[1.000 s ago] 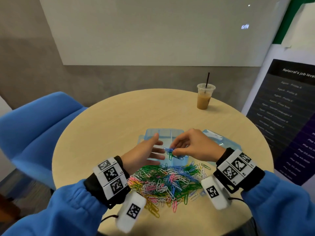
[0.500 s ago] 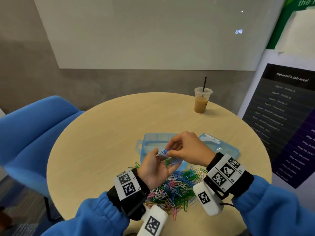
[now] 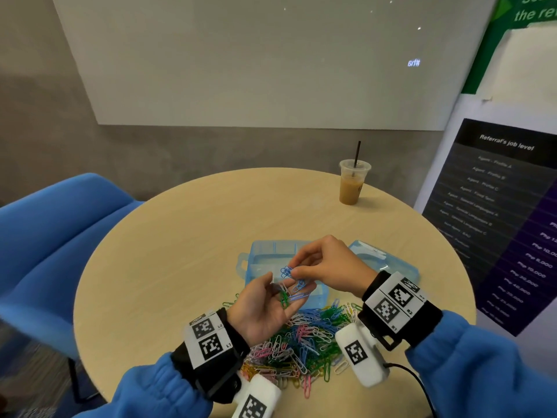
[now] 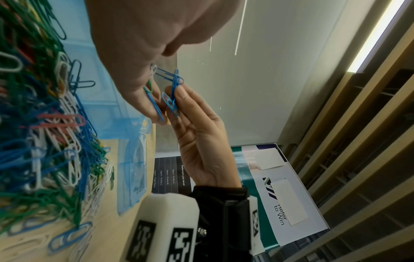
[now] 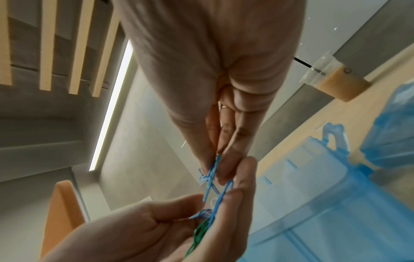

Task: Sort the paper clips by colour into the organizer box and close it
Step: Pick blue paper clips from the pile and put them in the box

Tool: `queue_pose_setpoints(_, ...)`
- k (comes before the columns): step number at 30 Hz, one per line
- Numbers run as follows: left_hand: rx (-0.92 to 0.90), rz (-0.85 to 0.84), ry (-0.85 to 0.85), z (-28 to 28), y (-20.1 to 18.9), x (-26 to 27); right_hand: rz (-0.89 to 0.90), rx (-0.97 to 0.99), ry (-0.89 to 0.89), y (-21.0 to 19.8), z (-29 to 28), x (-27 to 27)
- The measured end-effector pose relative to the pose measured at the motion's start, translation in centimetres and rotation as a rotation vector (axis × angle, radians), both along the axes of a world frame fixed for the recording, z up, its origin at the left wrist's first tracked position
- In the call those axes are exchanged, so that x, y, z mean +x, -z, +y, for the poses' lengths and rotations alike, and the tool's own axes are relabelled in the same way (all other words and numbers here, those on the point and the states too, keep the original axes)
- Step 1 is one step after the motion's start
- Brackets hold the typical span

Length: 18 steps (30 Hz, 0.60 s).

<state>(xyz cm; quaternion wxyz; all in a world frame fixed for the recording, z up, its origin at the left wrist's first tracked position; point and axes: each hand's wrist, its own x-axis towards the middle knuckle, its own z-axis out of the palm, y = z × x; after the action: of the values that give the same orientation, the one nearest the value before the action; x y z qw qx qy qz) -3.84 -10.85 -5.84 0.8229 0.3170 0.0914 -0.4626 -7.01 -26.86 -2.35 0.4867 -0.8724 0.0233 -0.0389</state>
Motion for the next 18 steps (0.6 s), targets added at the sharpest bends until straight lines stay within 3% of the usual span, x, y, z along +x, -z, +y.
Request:
queue_pose_setpoints(10,0.005,0.023,-0.024,0.8,0.1,0.1,0.042,0.217,0.063,-0.3,-0.2,0.9)
queue_pose_setpoints(18,-0.006,0.004,-0.101,2.5,-0.9,-0.3,0.016,0.124,0.131,-1.5,-1.8,1.8)
